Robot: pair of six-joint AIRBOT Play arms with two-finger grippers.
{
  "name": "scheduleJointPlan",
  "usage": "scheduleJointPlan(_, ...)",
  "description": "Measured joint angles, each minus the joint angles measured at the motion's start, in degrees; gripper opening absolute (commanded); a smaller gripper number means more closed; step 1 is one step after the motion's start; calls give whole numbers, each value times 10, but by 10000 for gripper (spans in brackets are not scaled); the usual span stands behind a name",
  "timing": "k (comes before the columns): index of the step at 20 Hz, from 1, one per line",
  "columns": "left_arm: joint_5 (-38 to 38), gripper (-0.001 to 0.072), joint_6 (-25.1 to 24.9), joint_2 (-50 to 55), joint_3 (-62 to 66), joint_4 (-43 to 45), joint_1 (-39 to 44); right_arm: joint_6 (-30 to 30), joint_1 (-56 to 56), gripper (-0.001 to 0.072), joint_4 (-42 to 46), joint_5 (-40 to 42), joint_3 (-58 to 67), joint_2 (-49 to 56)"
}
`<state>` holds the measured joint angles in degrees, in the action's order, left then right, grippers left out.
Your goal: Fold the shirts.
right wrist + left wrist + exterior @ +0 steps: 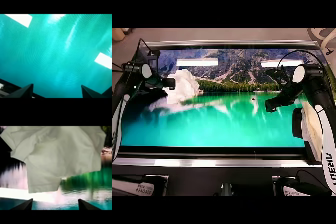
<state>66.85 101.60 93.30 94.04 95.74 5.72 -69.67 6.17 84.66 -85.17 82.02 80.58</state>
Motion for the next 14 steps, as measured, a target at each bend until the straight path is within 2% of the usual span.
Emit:
scheduleJointPlan(2, 42, 690, 16, 71, 63, -50, -39, 0, 0, 625, 0, 7, 0, 1)
scheduleJointPlan(5, 56, 684, 29, 148, 111, -133, -67, 1, 0, 482, -6, 11, 0, 2)
scheduleJointPlan(7, 32, 648, 34, 178, 125, -163, -71, 5, 0, 479, -11, 11, 0, 2)
scheduleJointPlan(8, 16, 476, 35, 188, 129, -173, -69, 6, 0, 479, -12, 12, 0, 2)
scheduleJointPlan(9, -3, 250, 36, 195, 132, -183, -66, 7, 0, 480, -14, 11, 0, 2)
scheduleJointPlan(10, -14, 69, 37, 200, 134, -188, -64, 11, 0, 479, -14, 12, 0, 2)
scheduleJointPlan(11, -23, 27, 38, 204, 136, -194, -63, 13, 0, 478, -15, 12, 0, 2)
scheduleJointPlan(12, -28, 26, 39, 205, 139, -201, -62, 18, 0, 424, -17, 12, 0, 2)
scheduleJointPlan(13, -34, 27, 38, 203, 143, -212, -62, 25, 0, 323, -18, 12, 1, 0)
scheduleJointPlan(14, -40, 26, 33, 195, 150, -224, -61, 32, 0, 301, -20, 12, 1, -5)
